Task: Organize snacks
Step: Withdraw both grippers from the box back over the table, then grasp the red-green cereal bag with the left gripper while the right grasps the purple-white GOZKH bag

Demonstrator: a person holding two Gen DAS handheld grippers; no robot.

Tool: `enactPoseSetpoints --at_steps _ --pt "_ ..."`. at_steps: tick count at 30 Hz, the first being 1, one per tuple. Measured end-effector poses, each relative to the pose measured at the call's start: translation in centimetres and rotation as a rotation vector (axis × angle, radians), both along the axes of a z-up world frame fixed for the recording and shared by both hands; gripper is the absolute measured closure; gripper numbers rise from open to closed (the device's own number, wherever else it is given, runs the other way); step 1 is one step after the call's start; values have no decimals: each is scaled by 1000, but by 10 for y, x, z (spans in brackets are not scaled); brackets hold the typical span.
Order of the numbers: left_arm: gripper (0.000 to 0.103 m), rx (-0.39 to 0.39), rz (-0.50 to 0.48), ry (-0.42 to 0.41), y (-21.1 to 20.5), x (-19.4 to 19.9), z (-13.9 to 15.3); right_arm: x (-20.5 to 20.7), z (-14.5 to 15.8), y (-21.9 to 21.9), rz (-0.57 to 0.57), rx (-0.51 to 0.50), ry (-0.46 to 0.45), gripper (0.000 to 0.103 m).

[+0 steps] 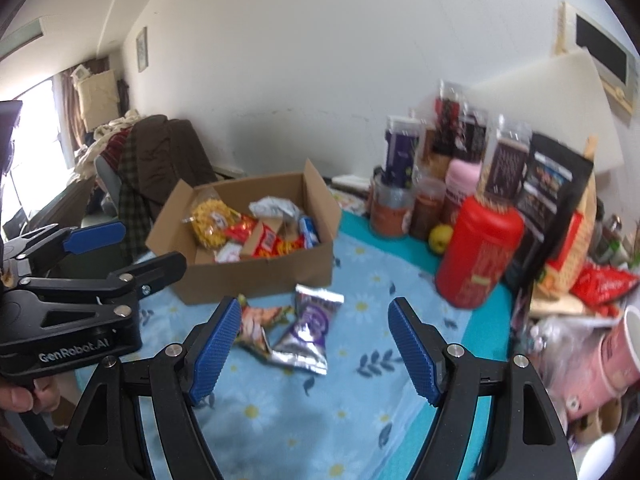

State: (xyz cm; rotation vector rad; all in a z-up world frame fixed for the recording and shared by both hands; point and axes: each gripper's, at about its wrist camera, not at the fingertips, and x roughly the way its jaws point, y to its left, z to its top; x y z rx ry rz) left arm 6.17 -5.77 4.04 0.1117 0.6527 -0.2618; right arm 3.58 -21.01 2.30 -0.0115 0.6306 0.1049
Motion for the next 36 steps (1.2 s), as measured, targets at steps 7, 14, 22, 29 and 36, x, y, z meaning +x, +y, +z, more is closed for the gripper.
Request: enactPoseSetpoints --at_steps 7,14,22,29,36 --pt "23 -28 -5 53 2 6 -23 2 -32 -4 -12 33 84 26" --pt "23 -49 -7 95 3 17 -48 16 -58 -8 -22 56 155 26" --pt "23 -66 7 137 5 38 -68 44 -80 -10 -17 68 215 26" --pt "23 -80 11 191 7 63 -84 79 -101 -4 2 60 262 26" --pt "23 -83 2 233 -1 81 -96 110 -120 -5 35 73 322 28"
